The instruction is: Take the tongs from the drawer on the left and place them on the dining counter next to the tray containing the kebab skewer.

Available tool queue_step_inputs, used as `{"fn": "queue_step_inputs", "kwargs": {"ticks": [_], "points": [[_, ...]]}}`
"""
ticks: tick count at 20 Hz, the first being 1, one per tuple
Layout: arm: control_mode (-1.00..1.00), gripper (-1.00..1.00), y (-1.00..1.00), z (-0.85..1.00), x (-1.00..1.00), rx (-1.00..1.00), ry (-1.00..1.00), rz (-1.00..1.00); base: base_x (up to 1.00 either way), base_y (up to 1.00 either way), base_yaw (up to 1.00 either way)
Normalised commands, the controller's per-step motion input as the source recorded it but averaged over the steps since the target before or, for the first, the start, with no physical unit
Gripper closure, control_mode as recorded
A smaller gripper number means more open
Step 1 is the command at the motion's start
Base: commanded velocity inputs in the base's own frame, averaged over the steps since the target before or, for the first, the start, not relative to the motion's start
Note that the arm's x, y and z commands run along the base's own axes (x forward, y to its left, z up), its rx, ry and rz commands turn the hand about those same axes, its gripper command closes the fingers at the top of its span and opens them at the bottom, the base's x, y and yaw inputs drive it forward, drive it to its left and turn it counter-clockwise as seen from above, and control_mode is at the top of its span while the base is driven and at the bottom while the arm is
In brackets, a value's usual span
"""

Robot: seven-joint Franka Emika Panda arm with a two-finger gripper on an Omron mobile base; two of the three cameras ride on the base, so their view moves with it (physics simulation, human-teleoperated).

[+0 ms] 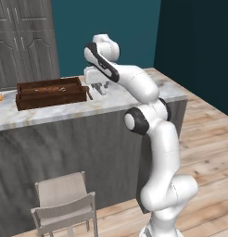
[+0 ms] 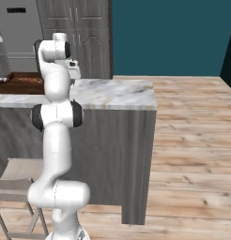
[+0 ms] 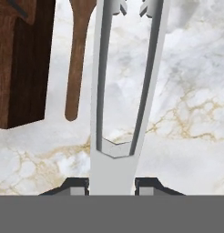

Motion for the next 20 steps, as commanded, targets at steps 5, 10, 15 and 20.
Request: {"fn": "queue_step_inputs", "kwargs": {"ticks": [5,10,15,20], "points": [[-1.00,-1.00,0.00,0.00,0.00,0.00,0.00,0.00,0.00,0.00,0.00],[-1.00,-1.00,0.00,0.00,0.00,0.00,0.00,0.00,0.00,0.00,0.00],[-1.00,-1.00,0.00,0.00,0.00,0.00,0.00,0.00,0.00,0.00,0.00],[-1.00,-1.00,-0.04,0.28,-0.38,0.00,-0.05,0.00,0.00,0.00,0.00]]}}
